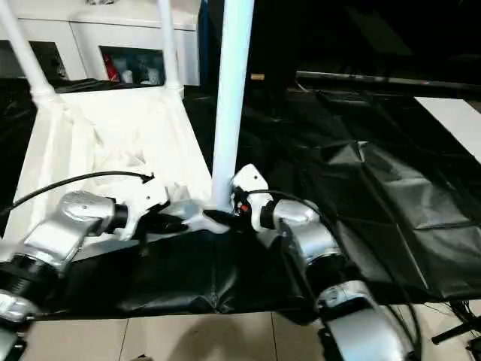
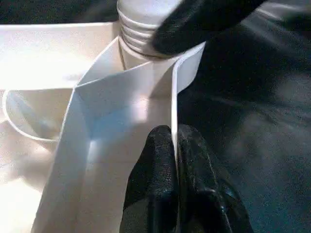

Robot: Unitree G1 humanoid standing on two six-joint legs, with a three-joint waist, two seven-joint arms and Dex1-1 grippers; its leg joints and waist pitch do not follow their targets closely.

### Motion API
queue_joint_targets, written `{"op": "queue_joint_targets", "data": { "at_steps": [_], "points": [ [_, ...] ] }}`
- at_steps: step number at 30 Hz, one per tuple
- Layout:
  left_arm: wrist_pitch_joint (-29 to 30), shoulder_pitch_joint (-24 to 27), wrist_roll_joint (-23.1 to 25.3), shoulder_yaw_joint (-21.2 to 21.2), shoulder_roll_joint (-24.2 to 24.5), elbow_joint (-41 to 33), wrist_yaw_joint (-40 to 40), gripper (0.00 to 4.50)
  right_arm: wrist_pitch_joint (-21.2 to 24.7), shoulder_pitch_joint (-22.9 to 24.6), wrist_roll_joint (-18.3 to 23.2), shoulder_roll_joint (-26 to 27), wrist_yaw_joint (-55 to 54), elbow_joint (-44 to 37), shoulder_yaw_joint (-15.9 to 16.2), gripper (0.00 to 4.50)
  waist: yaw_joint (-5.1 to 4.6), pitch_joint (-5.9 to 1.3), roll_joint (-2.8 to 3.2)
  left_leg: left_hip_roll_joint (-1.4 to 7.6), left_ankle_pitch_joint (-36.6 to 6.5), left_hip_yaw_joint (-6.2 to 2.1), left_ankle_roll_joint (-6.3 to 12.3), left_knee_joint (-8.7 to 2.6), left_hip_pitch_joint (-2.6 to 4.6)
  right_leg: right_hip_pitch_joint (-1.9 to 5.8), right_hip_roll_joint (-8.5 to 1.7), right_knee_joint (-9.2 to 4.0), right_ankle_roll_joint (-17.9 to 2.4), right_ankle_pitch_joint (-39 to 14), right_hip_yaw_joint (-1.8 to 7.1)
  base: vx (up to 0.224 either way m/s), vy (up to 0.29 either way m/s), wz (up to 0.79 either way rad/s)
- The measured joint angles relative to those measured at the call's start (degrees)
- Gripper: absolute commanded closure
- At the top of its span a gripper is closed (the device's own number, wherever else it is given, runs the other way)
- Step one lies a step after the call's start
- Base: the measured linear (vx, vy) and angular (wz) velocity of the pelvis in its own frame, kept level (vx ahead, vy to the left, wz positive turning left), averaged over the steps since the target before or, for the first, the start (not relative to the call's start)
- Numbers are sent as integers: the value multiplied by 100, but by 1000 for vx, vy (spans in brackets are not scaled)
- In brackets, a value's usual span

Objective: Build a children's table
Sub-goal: Rotate leg to tighten

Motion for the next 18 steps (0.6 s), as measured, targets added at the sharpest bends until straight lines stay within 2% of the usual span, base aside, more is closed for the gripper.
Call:
{"op": "queue_joint_targets", "data": {
  "at_steps": [4, 9, 12, 13, 15, 18],
  "points": [
    [181, -294, 175, 47, -631, 450, 912, 450, 68, 5, 7, 484, -1702, 161, -425, 175, 25, -1, 7, -11, 0, 1, 0, -1, 3, 4, -4, -2, 5, -3, 4, 0, 0, 0],
    [166, -572, 320, 35, -1094, 939, 1463, 450, 42, -79, -67, 776, -2799, 335, -607, 175, 25, -13, 31, -72, -2, 0, 6, -16, 2, 7, -67, -4, 26, -16, 9, 0, 0, 0],
    [38, -634, 395, -16, -1192, 1074, 1574, 450, -68, -159, -105, 798, -2852, 514, -652, 175, 21, -17, 31, -83, -3, 16, 12, -25, -5, 8, -94, -14, 37, -23, 10, 0, 0, 0],
    [8, -637, 418, -33, -1200, 1088, 1574, 450, -100, -163, -103, 803, -2831, 545, -682, 140, 20, -18, 30, -83, -3, 17, 12, -25, -6, 10, -94, -18, 40, -24, 10, 0, 0, 0],
    [-82, -636, 486, -65, -1185, 1099, 1574, 450, -216, -167, -54, 814, -2725, 606, -789, 106, 20, -19, 28, -82, -4, 17, 12, -25, -11, 9, -94, -19, 42, -25, 8, 0, 0, 0],
    [-198, -620, 493, -62, -1100, 1105, 1555, 450, -290, -158, 122, 825, -2445, 625, -874, 96, -3, -19, 28, -79, -4, 17, 12, -35, -20, -2, -94, -19, 41, -25, 0, 0, 0, 0]
  ]
}}
